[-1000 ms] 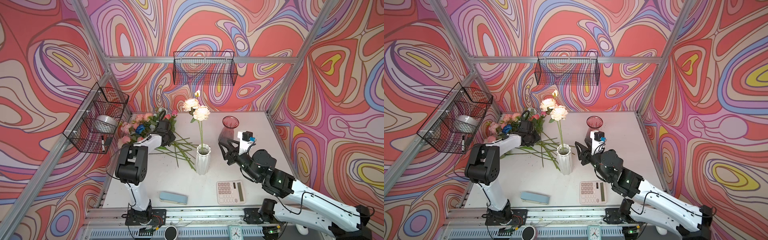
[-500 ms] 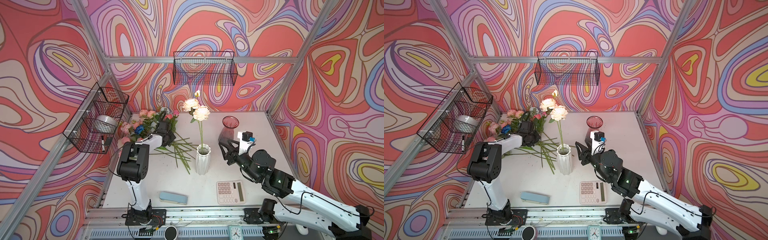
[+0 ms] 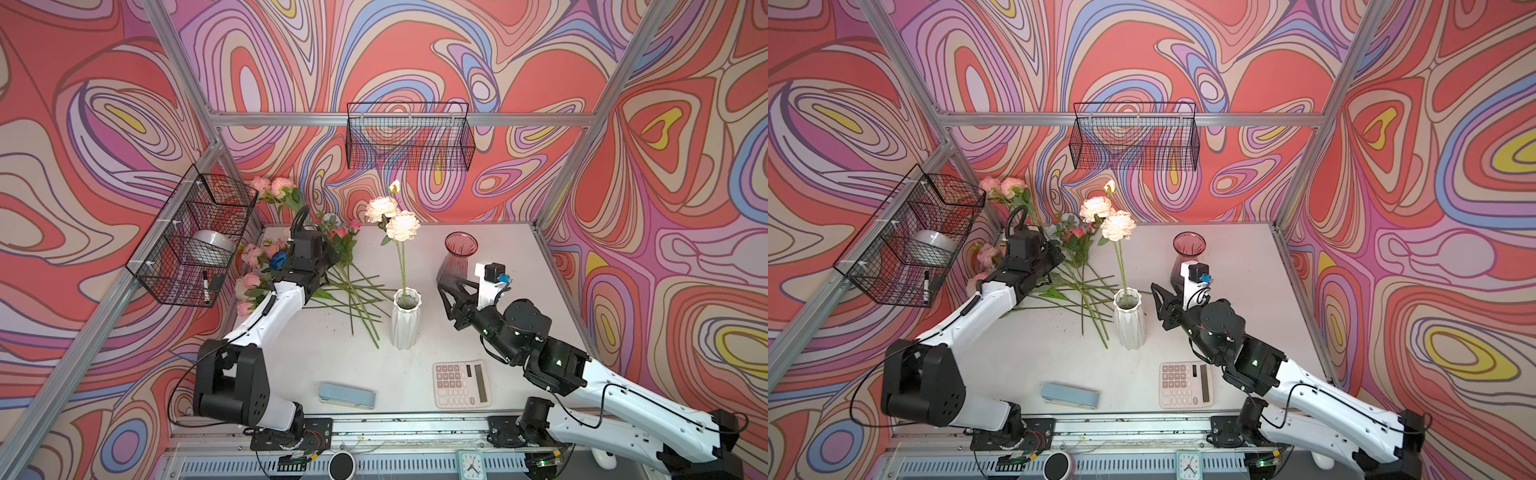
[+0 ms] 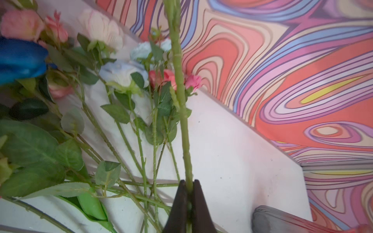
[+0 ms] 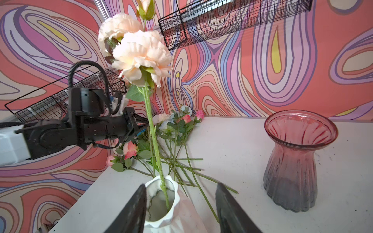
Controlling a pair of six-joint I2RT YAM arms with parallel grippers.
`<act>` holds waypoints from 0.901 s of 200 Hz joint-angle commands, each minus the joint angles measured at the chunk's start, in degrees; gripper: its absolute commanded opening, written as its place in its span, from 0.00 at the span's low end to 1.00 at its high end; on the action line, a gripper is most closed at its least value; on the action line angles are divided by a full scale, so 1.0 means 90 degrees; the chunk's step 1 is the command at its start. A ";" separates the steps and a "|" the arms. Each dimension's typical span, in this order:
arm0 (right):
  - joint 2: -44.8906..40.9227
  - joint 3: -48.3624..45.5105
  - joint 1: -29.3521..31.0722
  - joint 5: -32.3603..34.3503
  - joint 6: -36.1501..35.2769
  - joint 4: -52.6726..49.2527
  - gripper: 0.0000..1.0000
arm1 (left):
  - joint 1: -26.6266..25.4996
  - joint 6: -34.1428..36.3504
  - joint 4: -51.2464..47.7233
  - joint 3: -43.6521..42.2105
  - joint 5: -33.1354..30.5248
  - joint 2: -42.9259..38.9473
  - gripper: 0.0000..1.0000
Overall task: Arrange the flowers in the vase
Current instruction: 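Grasp another rose stem with the left gripper while the right gripper holds back, then lift the pink rose with the left gripper while the right grasps its stem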
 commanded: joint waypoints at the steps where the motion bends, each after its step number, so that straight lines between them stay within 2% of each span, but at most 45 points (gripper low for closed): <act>1: -0.0032 0.0023 -0.0010 0.0032 -0.0036 -0.0045 0.57 | 0.0024 0.0074 0.0141 -0.0267 0.0097 -0.0882 0.00; 33: -0.0079 0.0107 -0.0010 -0.0239 -0.0128 0.0045 0.58 | -0.0022 0.0000 0.0055 -0.0674 0.0694 -0.2300 0.00; 55: -0.0084 0.0190 -0.0010 -0.0744 -0.0189 0.0158 0.60 | -0.0102 0.0029 -0.0198 -0.0878 0.1184 -0.3232 0.00; 85: 0.0223 0.0556 -0.0010 -0.2114 -0.0314 0.0125 0.61 | -0.0126 -0.0051 -0.0351 -0.1261 0.1938 -0.4437 0.00; 105: 0.0828 0.1071 0.0008 -0.3304 -0.0371 -0.0061 0.61 | -0.0120 -0.0108 -0.0283 -0.1435 0.2472 -0.5046 0.00; 117: 0.1228 0.1385 0.0090 -0.3752 -0.0328 -0.0063 0.61 | -0.0113 -0.0107 -0.0210 -0.1473 0.2888 -0.5260 0.00; 132: 0.1748 0.1790 0.0349 -0.3994 -0.0298 -0.0069 0.61 | -0.0126 -0.0119 -0.0141 -0.1493 0.3393 -0.5432 0.00; 163: 0.2691 0.2672 0.0889 -0.4001 -0.0362 -0.0125 0.64 | -0.0120 -0.0083 0.0390 -0.1666 0.4615 -0.5751 0.00; 180: 0.3032 0.3045 0.0951 -0.4265 -0.0299 -0.0099 0.66 | -0.0126 -0.0061 0.0481 -0.1746 0.4964 -0.5985 0.00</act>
